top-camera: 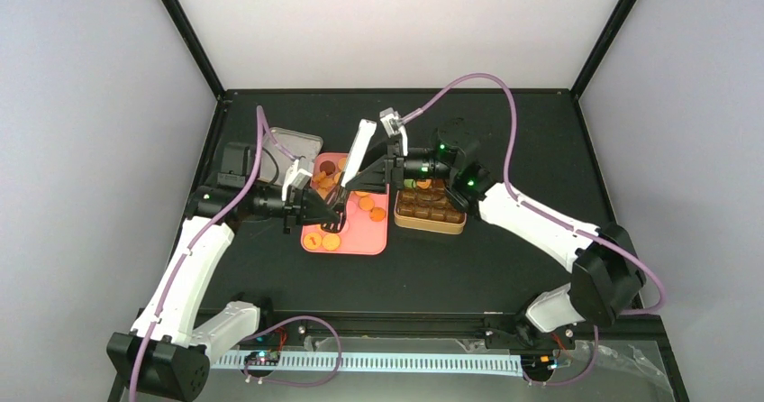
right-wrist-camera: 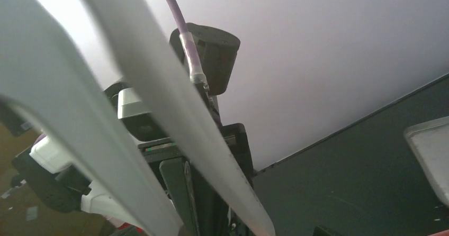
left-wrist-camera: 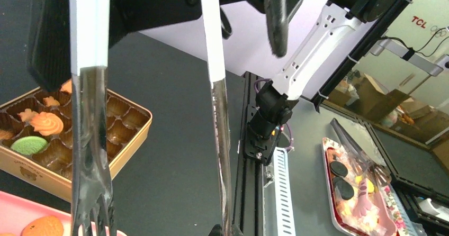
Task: Pack the cookies
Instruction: Pass from the left arm to the right
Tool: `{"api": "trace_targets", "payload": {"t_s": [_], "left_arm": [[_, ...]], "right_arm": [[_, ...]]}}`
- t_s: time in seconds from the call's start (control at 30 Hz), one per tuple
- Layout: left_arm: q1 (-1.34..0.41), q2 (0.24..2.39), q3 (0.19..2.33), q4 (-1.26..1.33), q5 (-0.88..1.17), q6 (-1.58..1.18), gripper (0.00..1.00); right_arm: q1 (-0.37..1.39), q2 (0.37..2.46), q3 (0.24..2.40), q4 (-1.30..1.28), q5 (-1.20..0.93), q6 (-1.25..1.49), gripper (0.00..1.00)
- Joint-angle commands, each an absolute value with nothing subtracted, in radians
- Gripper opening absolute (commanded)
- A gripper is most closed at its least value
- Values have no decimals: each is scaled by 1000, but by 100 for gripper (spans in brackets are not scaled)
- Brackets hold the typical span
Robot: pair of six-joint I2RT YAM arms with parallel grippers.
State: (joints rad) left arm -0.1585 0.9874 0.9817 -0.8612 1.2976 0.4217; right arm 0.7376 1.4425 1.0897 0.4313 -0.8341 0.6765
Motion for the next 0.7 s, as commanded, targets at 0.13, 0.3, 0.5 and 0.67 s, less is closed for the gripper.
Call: {"api": "trace_targets", "payload": {"t_s": [0.13,0.3,0.5,0.67], "left_arm": [[-166,957,1026,-820,1291,413,2],[-169,955,1022,-805,1258,415,2],[-169,955,1024,-836,1247,454,2],[-169,957,1035,-898,1240,518,2]], "right_arm": [[763,1491,1179,445,-918,691,76],[786,1500,1204,418,-923,677,72],[789,1502,1214,416,-946,673,61],[781,1494,1239,379,-1019,631,49]]}}
